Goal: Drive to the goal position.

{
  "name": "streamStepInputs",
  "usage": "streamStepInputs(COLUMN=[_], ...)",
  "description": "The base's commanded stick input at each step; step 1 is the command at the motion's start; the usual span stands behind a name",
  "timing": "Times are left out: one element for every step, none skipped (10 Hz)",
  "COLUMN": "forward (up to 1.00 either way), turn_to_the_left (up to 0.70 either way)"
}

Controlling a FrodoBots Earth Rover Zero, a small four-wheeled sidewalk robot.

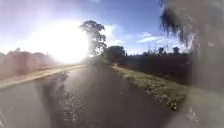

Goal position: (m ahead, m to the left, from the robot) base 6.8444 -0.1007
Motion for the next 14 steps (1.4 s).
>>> streamStepInputs(forward=[1.00, 1.00, 1.00, 1.00, 1.00, 1.00, 1.00, 1.00, 1.00, 1.00, 1.00, 1.00, 1.00, 1.00], turn_to_the_left=[0.00, 0.00, 0.00, 0.00, 0.00, 0.00, 0.00, 0.00, 0.00, 0.00, 0.00, 0.00, 0.00, 0.00])
